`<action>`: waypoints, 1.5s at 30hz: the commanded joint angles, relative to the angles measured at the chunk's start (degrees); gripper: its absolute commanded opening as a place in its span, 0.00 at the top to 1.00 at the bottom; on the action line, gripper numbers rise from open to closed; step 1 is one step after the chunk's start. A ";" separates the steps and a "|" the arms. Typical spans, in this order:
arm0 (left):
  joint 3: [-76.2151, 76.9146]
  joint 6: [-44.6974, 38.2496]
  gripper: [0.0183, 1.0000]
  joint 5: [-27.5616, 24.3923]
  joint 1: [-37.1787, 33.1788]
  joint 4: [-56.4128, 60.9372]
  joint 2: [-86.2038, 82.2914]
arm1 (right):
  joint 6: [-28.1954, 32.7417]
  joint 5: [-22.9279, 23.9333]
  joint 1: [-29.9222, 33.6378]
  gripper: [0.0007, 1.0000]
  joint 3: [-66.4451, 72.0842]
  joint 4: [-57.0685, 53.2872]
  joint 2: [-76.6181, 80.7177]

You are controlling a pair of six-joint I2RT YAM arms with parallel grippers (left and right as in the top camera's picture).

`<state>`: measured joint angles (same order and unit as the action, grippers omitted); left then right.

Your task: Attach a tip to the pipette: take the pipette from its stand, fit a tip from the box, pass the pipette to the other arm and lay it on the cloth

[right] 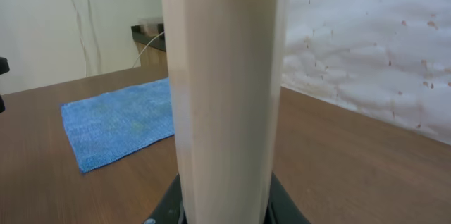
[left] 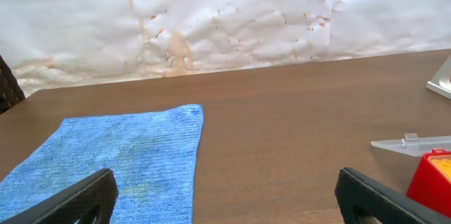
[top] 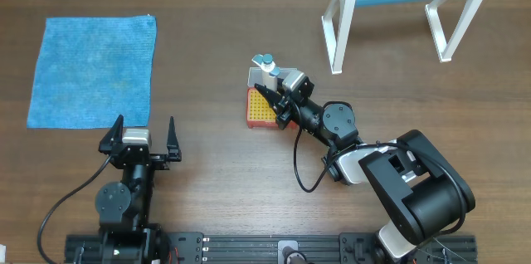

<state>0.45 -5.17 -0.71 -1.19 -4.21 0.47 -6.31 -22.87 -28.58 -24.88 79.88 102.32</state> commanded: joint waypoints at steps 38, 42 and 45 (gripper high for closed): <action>-0.13 -0.92 0.00 -0.83 0.09 -0.26 -0.28 | 6.38 -2.08 -4.24 0.92 -30.32 -74.60 -34.29; -0.13 -0.92 0.00 -0.83 0.09 -0.26 -0.28 | 4.66 -2.10 -6.88 0.92 -34.64 -87.17 -34.18; -0.13 -0.92 0.00 -0.83 0.09 -0.26 -0.28 | -1.57 -2.27 -6.93 0.92 -34.64 -87.32 -34.18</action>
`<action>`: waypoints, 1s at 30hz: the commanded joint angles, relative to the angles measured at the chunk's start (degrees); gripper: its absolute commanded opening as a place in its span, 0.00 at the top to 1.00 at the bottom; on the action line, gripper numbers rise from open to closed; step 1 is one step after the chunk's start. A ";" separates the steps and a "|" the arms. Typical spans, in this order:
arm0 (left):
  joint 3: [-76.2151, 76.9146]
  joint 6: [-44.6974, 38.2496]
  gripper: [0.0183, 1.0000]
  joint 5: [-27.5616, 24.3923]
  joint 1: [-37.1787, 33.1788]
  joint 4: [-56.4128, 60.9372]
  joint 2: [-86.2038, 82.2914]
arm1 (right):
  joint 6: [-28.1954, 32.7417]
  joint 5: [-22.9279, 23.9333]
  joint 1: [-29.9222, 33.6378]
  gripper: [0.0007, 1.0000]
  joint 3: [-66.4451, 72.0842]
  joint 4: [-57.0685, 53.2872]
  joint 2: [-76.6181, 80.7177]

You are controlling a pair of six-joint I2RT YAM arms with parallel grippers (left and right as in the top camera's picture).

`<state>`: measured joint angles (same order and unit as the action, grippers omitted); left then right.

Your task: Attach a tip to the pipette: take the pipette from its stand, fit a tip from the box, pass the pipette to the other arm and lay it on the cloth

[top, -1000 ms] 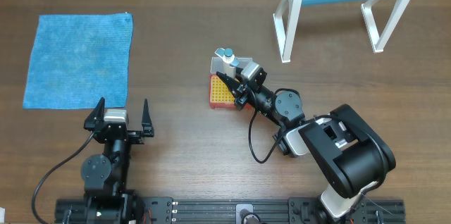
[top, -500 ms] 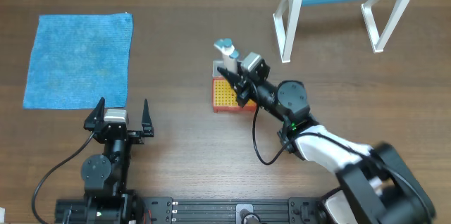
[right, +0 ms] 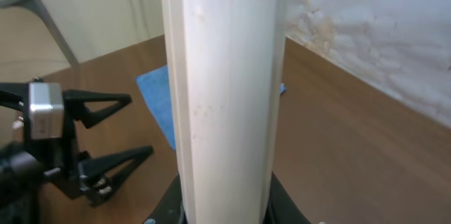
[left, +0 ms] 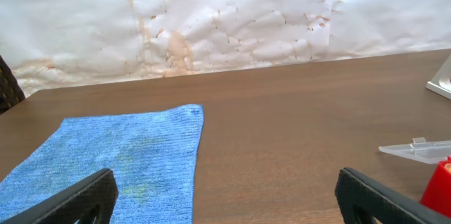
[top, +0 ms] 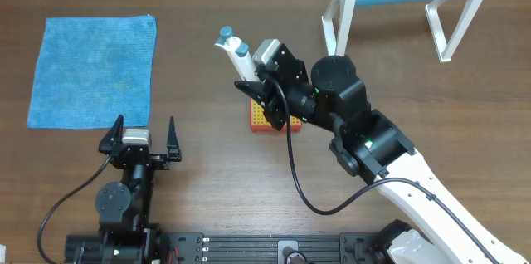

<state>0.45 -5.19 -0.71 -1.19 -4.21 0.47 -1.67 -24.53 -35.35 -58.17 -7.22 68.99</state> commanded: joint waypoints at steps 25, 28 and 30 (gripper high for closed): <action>8.85 100.98 0.00 -59.69 -0.02 26.38 14.23 | -16.63 -1.16 -0.15 0.92 -1.31 -0.26 -0.52; 20.63 88.89 0.00 -65.81 -0.02 26.34 29.07 | -16.74 -6.14 -0.15 0.92 -1.31 -0.26 -0.52; 28.65 82.01 0.00 -70.97 -0.02 26.36 40.28 | -16.74 -9.88 -0.15 0.92 -1.31 -0.26 -0.52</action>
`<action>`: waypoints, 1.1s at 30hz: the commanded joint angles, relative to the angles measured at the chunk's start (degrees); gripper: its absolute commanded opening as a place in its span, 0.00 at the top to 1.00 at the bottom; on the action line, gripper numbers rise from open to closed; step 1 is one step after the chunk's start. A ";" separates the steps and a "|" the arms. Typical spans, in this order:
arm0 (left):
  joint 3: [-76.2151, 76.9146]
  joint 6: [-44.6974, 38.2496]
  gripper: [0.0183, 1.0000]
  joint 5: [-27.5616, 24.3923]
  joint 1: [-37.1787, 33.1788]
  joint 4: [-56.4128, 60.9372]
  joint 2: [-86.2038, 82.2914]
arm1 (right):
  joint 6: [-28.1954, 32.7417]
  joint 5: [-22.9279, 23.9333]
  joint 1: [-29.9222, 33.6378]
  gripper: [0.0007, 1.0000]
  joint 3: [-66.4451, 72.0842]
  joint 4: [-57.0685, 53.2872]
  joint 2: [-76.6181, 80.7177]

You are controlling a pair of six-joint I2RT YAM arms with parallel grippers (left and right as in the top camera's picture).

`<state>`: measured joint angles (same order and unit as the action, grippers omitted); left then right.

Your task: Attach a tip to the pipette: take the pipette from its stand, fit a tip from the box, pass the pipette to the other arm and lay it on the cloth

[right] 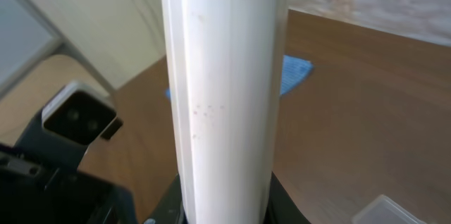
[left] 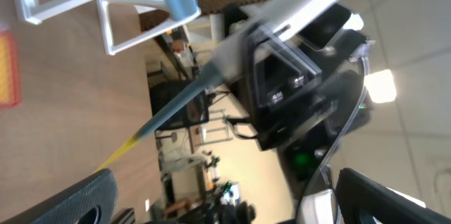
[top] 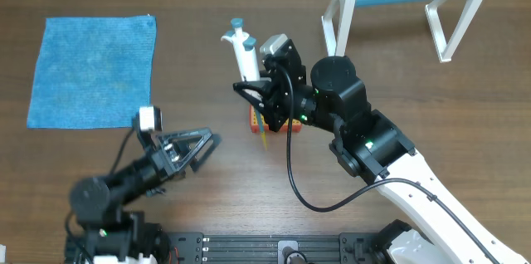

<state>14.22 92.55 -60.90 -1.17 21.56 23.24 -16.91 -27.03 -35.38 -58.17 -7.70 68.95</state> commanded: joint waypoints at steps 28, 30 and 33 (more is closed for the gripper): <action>29.86 -19.12 0.81 -18.80 9.44 49.62 50.21 | -6.60 -20.04 0.31 0.92 -1.31 2.21 -0.52; 29.86 -19.12 0.99 -18.78 9.44 49.62 50.21 | -6.60 -20.02 0.31 0.92 -1.31 2.21 -0.52; 29.83 -19.12 0.99 -18.86 8.61 49.53 50.27 | -6.60 -20.17 0.31 0.92 -1.31 2.19 -0.52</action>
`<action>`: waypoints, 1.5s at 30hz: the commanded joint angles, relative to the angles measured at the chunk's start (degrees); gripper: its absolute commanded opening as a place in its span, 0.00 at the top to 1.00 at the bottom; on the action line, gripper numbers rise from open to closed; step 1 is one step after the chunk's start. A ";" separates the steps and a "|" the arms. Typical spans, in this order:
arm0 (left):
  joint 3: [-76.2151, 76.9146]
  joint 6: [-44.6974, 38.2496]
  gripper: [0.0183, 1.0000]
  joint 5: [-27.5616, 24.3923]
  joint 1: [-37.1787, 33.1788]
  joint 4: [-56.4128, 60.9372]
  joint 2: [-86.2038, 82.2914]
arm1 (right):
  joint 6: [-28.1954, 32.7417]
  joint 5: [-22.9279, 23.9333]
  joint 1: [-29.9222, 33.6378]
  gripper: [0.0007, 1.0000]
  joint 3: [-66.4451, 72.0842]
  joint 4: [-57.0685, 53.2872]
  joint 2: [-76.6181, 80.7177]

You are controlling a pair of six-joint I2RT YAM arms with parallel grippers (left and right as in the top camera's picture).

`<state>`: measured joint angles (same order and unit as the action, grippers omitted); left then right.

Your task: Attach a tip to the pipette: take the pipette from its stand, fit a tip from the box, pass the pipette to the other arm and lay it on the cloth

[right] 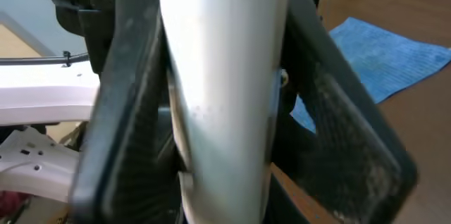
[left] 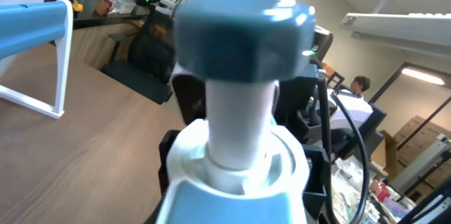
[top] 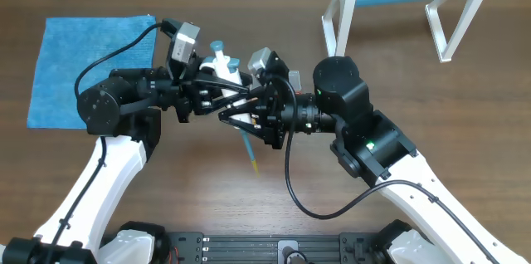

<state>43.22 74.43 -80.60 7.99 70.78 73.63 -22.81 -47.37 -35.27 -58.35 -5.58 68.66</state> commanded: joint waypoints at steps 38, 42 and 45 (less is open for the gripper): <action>108.41 -73.46 0.99 87.62 -37.03 -160.41 62.84 | 5.11 23.06 38.56 0.13 -1.14 -52.81 -26.08; 108.06 -83.62 0.99 87.65 -31.36 -153.33 70.71 | -0.15 23.82 38.56 0.12 -1.14 -53.68 -26.08; 108.06 -87.65 0.99 87.56 -27.93 -151.97 74.84 | -0.76 23.85 38.56 0.13 -1.14 -56.17 -26.08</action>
<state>149.88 -7.18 6.00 -23.00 -81.52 145.23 -20.78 -24.47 3.07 -59.11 -60.64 42.57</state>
